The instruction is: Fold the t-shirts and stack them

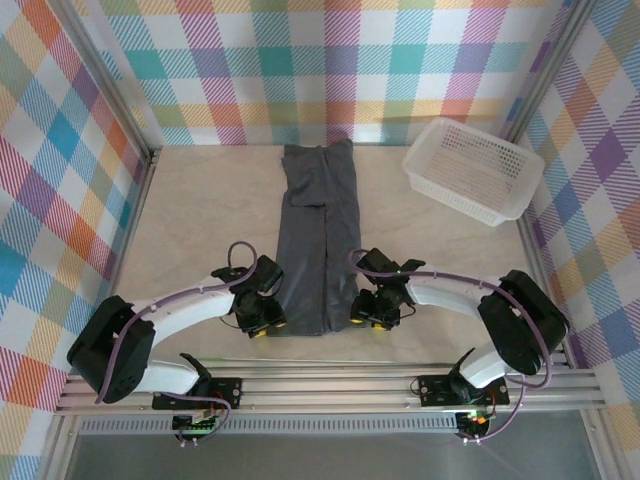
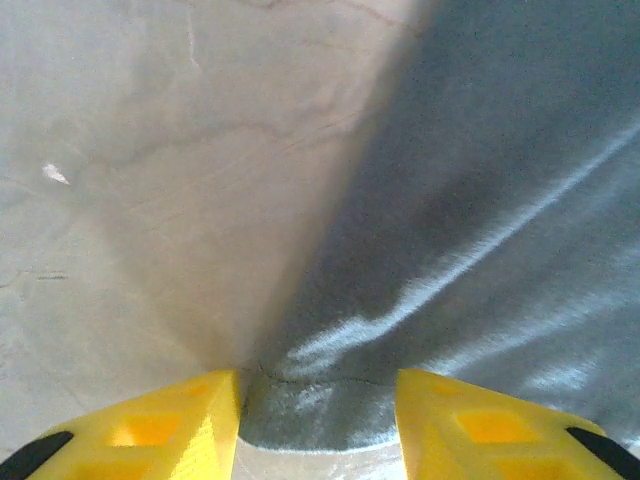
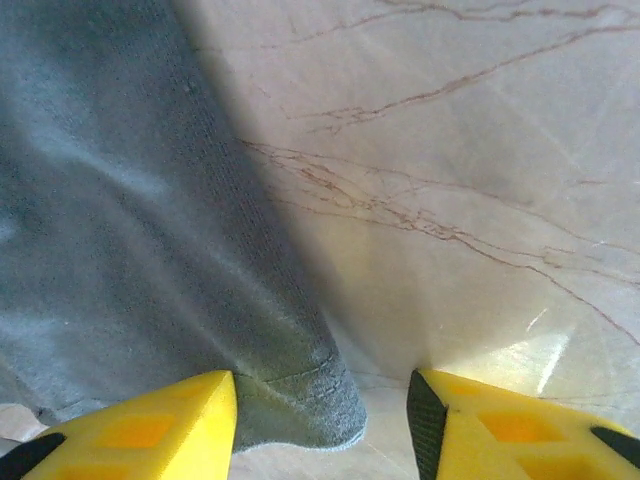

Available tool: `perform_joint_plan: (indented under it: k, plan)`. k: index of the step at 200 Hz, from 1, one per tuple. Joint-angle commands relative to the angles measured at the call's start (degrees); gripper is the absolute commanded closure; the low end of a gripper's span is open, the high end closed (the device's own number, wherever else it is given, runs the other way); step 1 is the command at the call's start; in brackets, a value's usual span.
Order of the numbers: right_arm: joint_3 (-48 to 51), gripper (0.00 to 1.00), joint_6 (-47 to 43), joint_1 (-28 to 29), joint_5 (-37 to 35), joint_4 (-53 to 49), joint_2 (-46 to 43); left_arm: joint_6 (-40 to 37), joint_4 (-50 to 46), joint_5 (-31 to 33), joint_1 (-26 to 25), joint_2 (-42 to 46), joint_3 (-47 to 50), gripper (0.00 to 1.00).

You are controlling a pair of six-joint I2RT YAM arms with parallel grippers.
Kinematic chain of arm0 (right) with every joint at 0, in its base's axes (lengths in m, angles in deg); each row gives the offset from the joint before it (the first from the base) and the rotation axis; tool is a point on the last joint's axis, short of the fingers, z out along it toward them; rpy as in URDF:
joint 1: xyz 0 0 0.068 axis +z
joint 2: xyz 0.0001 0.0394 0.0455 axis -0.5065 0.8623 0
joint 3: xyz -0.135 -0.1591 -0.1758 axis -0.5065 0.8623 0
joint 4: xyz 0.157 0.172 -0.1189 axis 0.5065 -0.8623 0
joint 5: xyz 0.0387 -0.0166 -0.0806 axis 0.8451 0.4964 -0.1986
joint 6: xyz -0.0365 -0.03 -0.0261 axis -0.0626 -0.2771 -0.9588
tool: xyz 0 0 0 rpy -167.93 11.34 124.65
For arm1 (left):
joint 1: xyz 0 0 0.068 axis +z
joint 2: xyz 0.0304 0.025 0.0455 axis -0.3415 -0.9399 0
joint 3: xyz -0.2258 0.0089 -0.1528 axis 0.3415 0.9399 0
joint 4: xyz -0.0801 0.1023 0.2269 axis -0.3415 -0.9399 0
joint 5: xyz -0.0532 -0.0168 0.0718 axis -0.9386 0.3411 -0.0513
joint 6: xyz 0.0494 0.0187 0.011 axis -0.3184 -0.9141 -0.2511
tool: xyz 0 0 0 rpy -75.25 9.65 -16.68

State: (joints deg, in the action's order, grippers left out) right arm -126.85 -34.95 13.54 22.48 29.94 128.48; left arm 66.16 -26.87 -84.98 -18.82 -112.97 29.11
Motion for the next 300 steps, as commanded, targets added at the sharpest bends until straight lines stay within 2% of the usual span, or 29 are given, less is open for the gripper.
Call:
perform_joint_plan:
  k: [1, 20, 42, 76, 102, 117, 134, 171, 190, 198, 212, 228, 273, 300]
  plan:
    - [-1.7, 0.56, -1.6, 1.0, 2.5, 6.8, 3.4, 1.1, 2.4, -0.6, -1.5, -2.2, 0.6, 0.59]
    - [-3.0, 0.62, -1.3, 1.5, 3.4, 7.5, 4.6, 2.3, 6.0, -1.5, -1.6, -1.9, 1.9, 0.64]
    - [-4.4, 0.64, -0.4, 2.8, 3.5, 7.7, 4.8, 3.8, 9.6, -2.5, -2.0, -2.0, 0.8, 0.67]
    - [-6.4, 0.66, 1.6, 4.1, 3.0, 6.8, 3.8, 3.9, 8.1, -0.9, -2.5, -2.0, -2.7, 0.79]
    - [-8.6, 0.67, 1.7, 4.4, 1.5, 2.8, 3.6, 3.7, 7.4, -0.3, -2.6, -1.2, -3.5, 0.82]
    - [-8.3, 0.73, 1.9, 4.4, 0.8, 2.1, 4.3, 3.9, 7.6, 0.0, -2.5, -0.8, -3.2, 0.88]
    - [-6.8, 0.79, 2.8, 4.4, 0.6, 3.0, 4.7, 4.2, 7.2, 0.5, -2.6, 0.0, -2.9, 1.00]
    - [-3.0, 1.00, 5.0, 4.5, -2.3, 2.1, 1.5, 4.1, 3.5, 2.8, -2.6, 4.4, -1.8, 1.00]
    - [-0.9, 1.00, 5.7, 4.5, -3.8, 0.4, -1.8, 4.0, 2.9, 2.3, -2.5, 5.4, -0.4, 1.00]
    - [0.0, 0.93, 5.8, 4.5, -4.1, -0.1, -3.5, 4.1, 3.0, 2.2, -2.6, 5.7, 0.4, 1.00]
    - [1.7, 0.75, 5.9, 4.5, -5.5, -1.0, -7.1, 4.2, 3.4, 2.0, -2.6, 6.2, 1.6, 1.00]
    - [2.2, 0.66, 5.2, 4.5, -7.0, -2.6, -8.6, 4.6, 4.0, 2.0, -2.6, 6.2, 2.5, 1.00]
    - [-1.4, 0.63, 4.1, 5.8, -6.1, -3.9, -0.3, 5.2, 4.1, 2.3, -2.5, 6.6, 2.8, 1.00]
    - [-2.6, 0.61, 4.0, 5.8, -7.4, -3.4, 0.8, 5.2, 3.7, 2.4, -2.6, 7.2, 2.6, 1.00]
